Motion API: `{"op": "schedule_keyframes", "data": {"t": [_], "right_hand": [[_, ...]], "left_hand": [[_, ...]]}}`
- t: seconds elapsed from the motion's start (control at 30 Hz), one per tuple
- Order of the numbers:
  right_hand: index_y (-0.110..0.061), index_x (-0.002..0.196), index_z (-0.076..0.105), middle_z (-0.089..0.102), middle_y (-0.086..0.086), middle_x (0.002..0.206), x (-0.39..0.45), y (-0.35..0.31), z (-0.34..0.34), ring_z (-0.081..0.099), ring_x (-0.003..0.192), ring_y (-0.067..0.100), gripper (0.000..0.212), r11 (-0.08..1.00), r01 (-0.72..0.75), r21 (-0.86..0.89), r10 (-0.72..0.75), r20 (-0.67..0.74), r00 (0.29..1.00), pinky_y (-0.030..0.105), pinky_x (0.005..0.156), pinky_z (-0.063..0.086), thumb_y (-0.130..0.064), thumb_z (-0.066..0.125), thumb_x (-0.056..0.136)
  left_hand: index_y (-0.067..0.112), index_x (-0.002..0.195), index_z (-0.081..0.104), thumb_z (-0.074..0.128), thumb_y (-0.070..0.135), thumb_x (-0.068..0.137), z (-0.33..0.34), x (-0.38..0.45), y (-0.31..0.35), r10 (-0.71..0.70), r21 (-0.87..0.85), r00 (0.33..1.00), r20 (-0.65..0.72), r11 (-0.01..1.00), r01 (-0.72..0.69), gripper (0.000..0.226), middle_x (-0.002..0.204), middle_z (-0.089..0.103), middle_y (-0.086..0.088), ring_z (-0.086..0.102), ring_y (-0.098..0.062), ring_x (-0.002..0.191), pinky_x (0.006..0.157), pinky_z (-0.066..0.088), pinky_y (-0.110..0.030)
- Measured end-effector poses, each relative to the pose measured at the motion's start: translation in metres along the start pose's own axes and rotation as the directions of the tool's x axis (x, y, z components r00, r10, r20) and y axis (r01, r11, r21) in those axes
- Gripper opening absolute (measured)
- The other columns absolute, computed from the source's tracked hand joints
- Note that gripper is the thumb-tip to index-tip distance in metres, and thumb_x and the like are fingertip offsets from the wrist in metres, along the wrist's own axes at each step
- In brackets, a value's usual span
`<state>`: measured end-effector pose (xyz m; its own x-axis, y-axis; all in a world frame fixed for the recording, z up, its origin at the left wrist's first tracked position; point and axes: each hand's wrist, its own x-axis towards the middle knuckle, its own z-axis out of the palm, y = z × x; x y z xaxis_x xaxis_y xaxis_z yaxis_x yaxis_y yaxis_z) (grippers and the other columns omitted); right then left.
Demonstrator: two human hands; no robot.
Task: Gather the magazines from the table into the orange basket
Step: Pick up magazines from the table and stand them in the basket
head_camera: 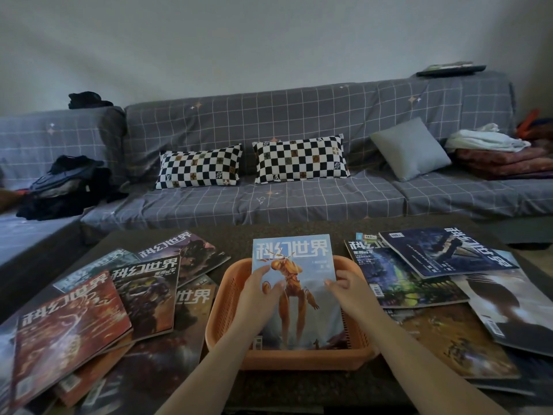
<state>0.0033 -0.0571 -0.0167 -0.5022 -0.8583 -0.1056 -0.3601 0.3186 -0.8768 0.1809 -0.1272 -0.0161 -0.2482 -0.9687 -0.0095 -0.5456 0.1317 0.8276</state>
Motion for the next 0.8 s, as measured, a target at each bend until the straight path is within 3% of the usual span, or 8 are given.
{"op": "schedule_keyframes", "data": {"t": [0.07, 0.13, 0.23, 0.33, 0.47, 0.53, 0.63, 0.8], "right_hand": [[-0.020, 0.122, 0.053, 0.058, -0.007, 0.102, 0.000, -0.002, -0.007, 0.049, 0.076, -0.001, 0.033, 0.999, 0.036, 0.019, -0.036, -0.015, 0.999, 0.018, 0.061, 0.039, -0.034, 0.054, 0.092], [-0.021, 0.121, 0.054, 0.053, -0.012, 0.094, 0.000, -0.002, -0.016, 0.048, 0.076, -0.003, 0.032, 0.997, 0.047, 0.055, -0.044, -0.057, 0.997, 0.016, 0.060, 0.040, -0.034, 0.054, 0.092], [-0.021, 0.114, 0.059, 0.061, -0.006, 0.103, 0.002, 0.002, -0.037, 0.059, 0.092, 0.011, 0.026, 0.993, 0.018, 0.115, -0.002, -0.137, 0.991, 0.031, 0.082, 0.053, -0.033, 0.055, 0.091], [-0.020, 0.112, 0.061, 0.064, -0.003, 0.101, 0.008, 0.014, -0.063, 0.061, 0.089, 0.012, 0.026, 0.996, 0.011, 0.091, 0.007, -0.195, 0.981, 0.032, 0.082, 0.052, -0.033, 0.054, 0.091], [-0.016, 0.115, 0.061, 0.065, 0.003, 0.106, 0.020, 0.040, -0.098, 0.061, 0.092, 0.016, 0.027, 0.995, -0.024, 0.102, 0.050, -0.263, 0.964, 0.037, 0.084, 0.052, -0.030, 0.053, 0.093], [-0.014, 0.116, 0.061, 0.065, 0.004, 0.106, 0.026, 0.055, -0.116, 0.061, 0.094, 0.018, 0.029, 0.990, -0.040, 0.136, 0.078, -0.287, 0.955, 0.040, 0.087, 0.051, -0.029, 0.054, 0.093], [-0.017, 0.116, 0.062, 0.066, 0.001, 0.107, 0.038, 0.079, -0.141, 0.055, 0.087, 0.012, 0.029, 0.991, -0.082, 0.101, 0.112, -0.336, 0.935, 0.029, 0.075, 0.043, -0.032, 0.055, 0.092], [-0.013, 0.119, 0.061, 0.065, 0.003, 0.107, 0.067, 0.112, -0.171, 0.053, 0.087, 0.011, 0.036, 0.990, -0.127, 0.066, 0.143, -0.428, 0.892, 0.026, 0.074, 0.041, -0.033, 0.058, 0.090]], "left_hand": [[0.032, 0.125, 0.052, 0.059, 0.035, 0.092, 0.007, -0.003, 0.011, 0.054, -0.089, 0.999, 0.003, 0.995, -0.053, 0.034, 0.094, 0.062, 0.019, 0.064, 0.008, 0.065, 0.045, 0.044, -0.006], [0.028, 0.121, 0.057, 0.058, 0.034, 0.093, 0.017, -0.004, 0.026, 0.105, -0.122, 0.994, 0.009, 0.987, -0.103, 0.028, 0.098, 0.063, 0.015, 0.066, 0.001, 0.075, 0.061, 0.051, -0.011], [0.025, 0.119, 0.059, 0.054, 0.033, 0.095, 0.038, -0.003, 0.049, 0.178, -0.096, 0.983, 0.047, 0.980, -0.173, 0.025, 0.113, 0.060, 0.010, 0.057, -0.003, 0.099, 0.087, 0.048, -0.021], [0.026, 0.110, 0.060, 0.053, 0.029, 0.097, 0.067, 0.003, 0.073, 0.235, -0.086, 0.967, 0.098, 0.970, -0.227, 0.016, 0.103, 0.057, 0.013, 0.053, 0.001, 0.093, 0.073, 0.036, -0.007], [0.022, 0.109, 0.062, 0.053, 0.025, 0.096, 0.113, 0.016, 0.103, 0.251, -0.109, 0.955, 0.160, 0.966, -0.235, 0.017, 0.090, 0.055, 0.016, 0.052, 0.001, 0.083, 0.060, 0.036, -0.004], [0.020, 0.108, 0.063, 0.054, 0.024, 0.096, 0.138, 0.024, 0.116, 0.254, -0.128, 0.946, 0.202, 0.964, -0.232, 0.016, 0.091, 0.058, 0.014, 0.054, -0.001, 0.084, 0.066, 0.038, -0.006], [0.018, 0.110, 0.064, 0.054, 0.024, 0.096, 0.172, 0.042, 0.131, 0.239, -0.133, 0.936, 0.258, 0.969, -0.210, 0.018, 0.095, 0.059, 0.010, 0.057, -0.009, 0.092, 0.081, 0.042, -0.020], [0.015, 0.118, 0.060, 0.055, 0.027, 0.095, 0.228, 0.087, 0.145, 0.074, -0.152, 0.946, 0.317, 0.988, -0.027, 0.026, 0.104, 0.063, 0.004, 0.055, -0.006, 0.087, 0.078, 0.044, -0.022]]}}
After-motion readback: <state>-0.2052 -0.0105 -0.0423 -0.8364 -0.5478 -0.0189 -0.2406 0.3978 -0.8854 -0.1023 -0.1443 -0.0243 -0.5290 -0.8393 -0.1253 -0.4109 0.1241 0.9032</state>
